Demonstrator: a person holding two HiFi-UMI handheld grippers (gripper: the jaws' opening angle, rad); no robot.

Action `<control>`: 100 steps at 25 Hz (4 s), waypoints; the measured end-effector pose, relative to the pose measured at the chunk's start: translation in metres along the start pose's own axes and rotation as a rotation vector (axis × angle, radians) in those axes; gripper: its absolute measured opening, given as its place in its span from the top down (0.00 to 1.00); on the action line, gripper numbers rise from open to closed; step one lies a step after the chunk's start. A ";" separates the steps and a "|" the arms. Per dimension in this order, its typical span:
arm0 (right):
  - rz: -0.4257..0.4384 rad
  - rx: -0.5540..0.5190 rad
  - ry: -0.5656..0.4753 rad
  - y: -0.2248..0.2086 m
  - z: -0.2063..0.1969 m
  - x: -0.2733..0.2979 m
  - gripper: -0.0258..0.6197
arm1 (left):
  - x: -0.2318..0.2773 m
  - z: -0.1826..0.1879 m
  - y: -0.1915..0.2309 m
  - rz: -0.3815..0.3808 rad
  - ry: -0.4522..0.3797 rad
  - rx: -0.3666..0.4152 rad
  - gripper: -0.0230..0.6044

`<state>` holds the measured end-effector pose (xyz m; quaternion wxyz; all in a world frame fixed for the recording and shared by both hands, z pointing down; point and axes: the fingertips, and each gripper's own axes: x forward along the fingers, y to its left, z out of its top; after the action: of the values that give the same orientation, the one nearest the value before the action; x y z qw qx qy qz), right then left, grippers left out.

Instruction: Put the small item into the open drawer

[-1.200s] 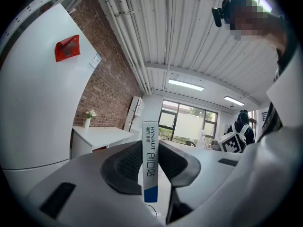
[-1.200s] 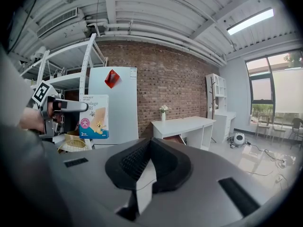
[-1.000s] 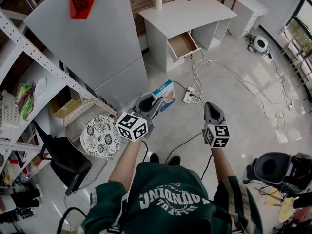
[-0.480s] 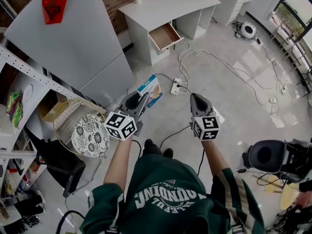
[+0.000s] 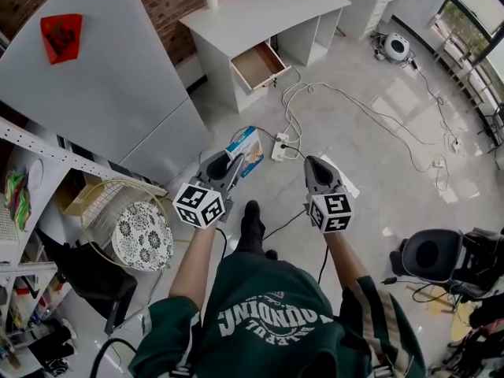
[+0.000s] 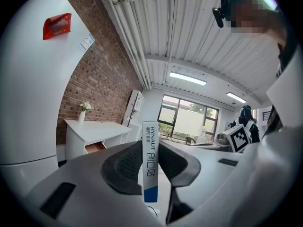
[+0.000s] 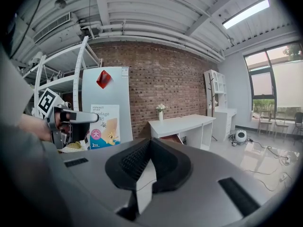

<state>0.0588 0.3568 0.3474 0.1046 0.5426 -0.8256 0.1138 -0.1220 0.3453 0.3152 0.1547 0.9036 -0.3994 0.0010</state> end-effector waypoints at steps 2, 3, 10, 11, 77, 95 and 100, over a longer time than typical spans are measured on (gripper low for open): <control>-0.003 -0.001 0.004 -0.008 0.005 0.021 0.92 | 0.019 0.004 0.016 -0.007 0.003 0.002 0.80; -0.005 -0.003 0.007 -0.012 0.007 0.033 0.92 | 0.029 0.007 0.024 -0.013 0.004 0.006 0.80; -0.034 -0.004 0.030 -0.038 0.032 0.112 0.92 | 0.089 0.032 0.082 -0.039 0.033 0.036 0.80; -0.036 -0.002 0.034 -0.041 0.034 0.121 0.92 | 0.096 0.034 0.089 -0.042 0.038 0.038 0.80; 0.188 0.017 0.089 -0.239 0.122 0.470 0.92 | 0.435 0.078 0.294 0.097 0.105 0.001 0.80; 0.158 0.049 0.147 -0.251 0.108 0.519 0.92 | 0.479 0.040 0.340 0.042 0.204 -0.042 0.80; 0.155 0.065 0.165 -0.253 0.096 0.534 0.92 | 0.489 0.021 0.355 0.045 0.238 -0.043 0.80</control>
<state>0.0789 -0.2356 0.4327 0.1454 0.4690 -0.8496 0.1924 -0.0476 -0.2384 0.4551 0.2202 0.8844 -0.3983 0.1030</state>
